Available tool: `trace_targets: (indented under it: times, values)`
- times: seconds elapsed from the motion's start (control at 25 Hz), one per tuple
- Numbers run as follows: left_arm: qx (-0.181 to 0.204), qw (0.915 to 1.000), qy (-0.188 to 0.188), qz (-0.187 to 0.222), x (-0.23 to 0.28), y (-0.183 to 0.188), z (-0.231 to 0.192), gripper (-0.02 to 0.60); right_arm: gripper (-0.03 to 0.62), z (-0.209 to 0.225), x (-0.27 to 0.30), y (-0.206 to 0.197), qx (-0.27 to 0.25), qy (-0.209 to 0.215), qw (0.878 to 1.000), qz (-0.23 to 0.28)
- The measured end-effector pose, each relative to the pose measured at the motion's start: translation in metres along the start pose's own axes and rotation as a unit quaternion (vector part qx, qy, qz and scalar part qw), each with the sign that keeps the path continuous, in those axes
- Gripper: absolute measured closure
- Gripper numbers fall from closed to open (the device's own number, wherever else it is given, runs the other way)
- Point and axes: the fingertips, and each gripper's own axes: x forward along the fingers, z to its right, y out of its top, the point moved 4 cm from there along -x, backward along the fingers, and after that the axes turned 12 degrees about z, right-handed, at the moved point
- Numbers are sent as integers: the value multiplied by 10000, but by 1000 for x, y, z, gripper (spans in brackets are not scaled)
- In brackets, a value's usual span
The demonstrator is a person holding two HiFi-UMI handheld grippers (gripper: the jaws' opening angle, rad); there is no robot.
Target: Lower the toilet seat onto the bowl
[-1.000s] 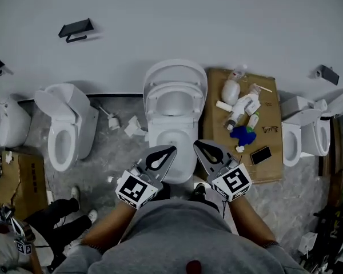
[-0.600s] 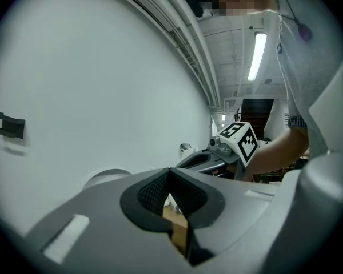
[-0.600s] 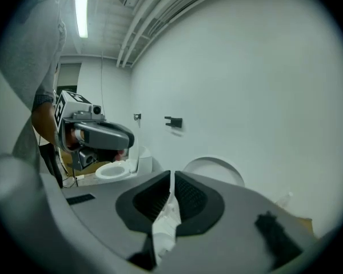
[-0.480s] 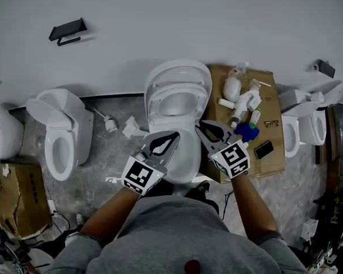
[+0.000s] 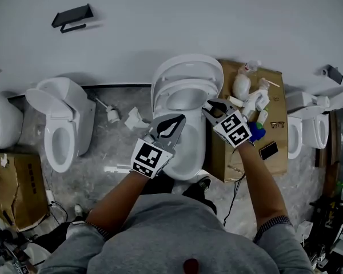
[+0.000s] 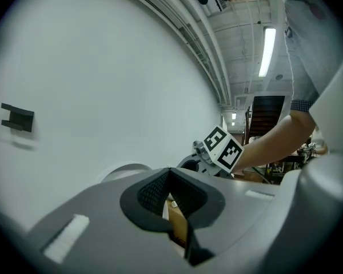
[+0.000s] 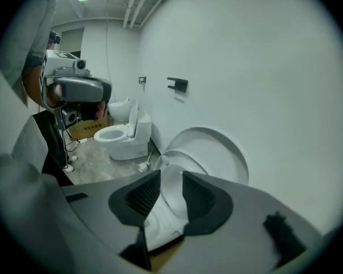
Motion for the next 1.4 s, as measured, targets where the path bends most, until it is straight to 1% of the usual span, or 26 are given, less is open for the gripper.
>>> trace_targets:
  times: [0.12, 0.24, 0.32, 0.44, 0.52, 0.68, 0.84, 1.0, 1.04, 1.12, 1.16, 1.28, 1.4]
  values:
    - [-29, 9999, 157, -21, 4, -8, -14, 574, 457, 16, 21, -6, -206, 160, 9993, -260]
    - [56, 9996, 265, -58, 11, -15, -25, 572, 454, 32, 41, -7, -456, 377, 9969, -511]
    - [81, 9994, 334, -82, 15, -20, -31, 573, 447, 41, 54, -6, -737, 527, 9935, -694]
    - [14, 9989, 462, -114, 19, -27, -39, 572, 425, 52, 74, -8, -1268, 763, 9831, -1081]
    - [7, 9985, 519, -145, 20, -31, -43, 572, 408, 55, 85, -8, -1482, 930, 9761, -1285]
    - [4, 9978, 641, -175, 21, -36, -54, 572, 396, 64, 106, -7, -1885, 1104, 9641, -1510]
    - [-37, 9971, 736, -164, 20, -37, -56, 574, 395, 68, 125, -16, -2232, 1334, 9482, -1822]
    - [-89, 9967, 781, -189, 16, -41, -53, 573, 396, 70, 139, -27, -2392, 1545, 9356, -2089]
    - [-112, 9966, 797, -190, 16, -42, -53, 574, 409, 71, 143, -29, -2432, 1579, 9331, -2126]
    - [-147, 9963, 821, -188, 14, -43, -53, 573, 483, 73, 148, -30, -2545, 1610, 9285, -2174]
    - [-153, 9963, 826, -188, 12, -44, -53, 572, 500, 73, 149, -30, -2591, 1626, 9261, -2206]
    - [-163, 9962, 834, -193, 9, -44, -53, 573, 503, 72, 149, -29, -2651, 1686, 9214, -2286]
    - [-183, 9963, 816, -206, 7, -46, -51, 573, 503, 69, 148, -29, -2662, 1682, 9204, -2316]
